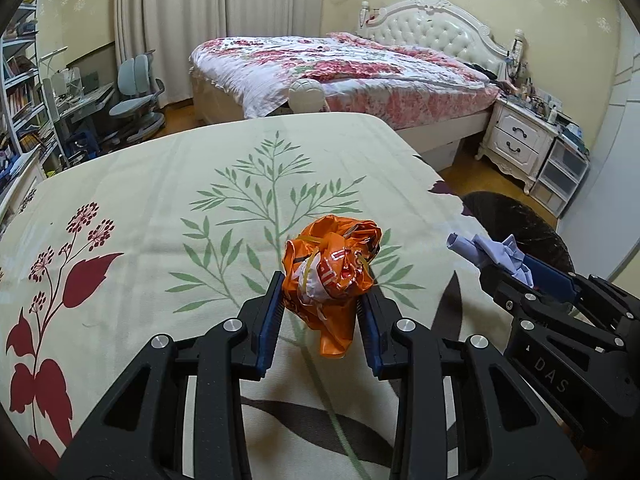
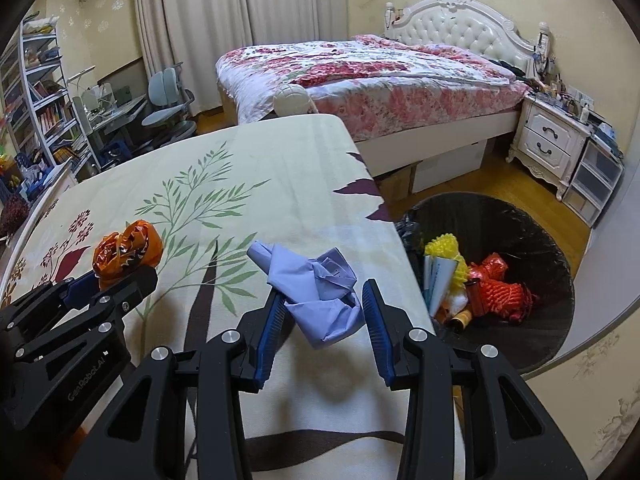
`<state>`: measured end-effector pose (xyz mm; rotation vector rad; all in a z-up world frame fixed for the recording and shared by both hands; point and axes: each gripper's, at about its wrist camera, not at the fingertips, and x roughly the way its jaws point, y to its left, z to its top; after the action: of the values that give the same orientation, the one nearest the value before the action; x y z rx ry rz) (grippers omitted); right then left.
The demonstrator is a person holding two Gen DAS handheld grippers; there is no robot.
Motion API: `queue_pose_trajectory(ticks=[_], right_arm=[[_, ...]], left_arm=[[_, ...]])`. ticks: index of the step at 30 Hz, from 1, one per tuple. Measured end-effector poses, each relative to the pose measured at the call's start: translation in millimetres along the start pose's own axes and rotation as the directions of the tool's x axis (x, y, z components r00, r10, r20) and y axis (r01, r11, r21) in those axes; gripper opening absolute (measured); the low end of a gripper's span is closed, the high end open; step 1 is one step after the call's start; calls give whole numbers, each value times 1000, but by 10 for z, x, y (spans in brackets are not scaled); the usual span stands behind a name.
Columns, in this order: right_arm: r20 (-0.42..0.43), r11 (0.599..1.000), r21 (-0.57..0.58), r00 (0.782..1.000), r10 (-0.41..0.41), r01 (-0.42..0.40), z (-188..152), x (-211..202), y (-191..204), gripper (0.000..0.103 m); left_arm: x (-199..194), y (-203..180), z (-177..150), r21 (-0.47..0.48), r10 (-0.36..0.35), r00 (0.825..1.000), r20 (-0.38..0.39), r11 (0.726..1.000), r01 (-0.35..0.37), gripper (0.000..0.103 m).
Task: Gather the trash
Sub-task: 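Carry the wrapper in the left gripper and cloth in the right over the bin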
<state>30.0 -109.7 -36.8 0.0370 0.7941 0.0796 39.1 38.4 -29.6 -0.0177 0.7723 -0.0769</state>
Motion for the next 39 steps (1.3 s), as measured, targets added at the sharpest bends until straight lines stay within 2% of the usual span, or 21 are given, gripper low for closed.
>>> queue_pose_trajectory(ticks=[8,20,31,39], right_arm=[[38,995,57,995,-89,87,50,-123,-392,40],[56,966,174,977,-205,193,156,-123,-1063,40],[44,943,236,967,-253,236,239,100,-1490,40],[32,933,264,964,-263,246,268,229,-1702,40]], left_arm=[[35,-362,114,57,-51,998,26,997,49,34],[182,-1019,351,146,-120,991,59,983,110,34],[472,-1631,511,228,-149,987,55,965,133,34],[720,-1855,567,241,-145,989,22,961,136,34]])
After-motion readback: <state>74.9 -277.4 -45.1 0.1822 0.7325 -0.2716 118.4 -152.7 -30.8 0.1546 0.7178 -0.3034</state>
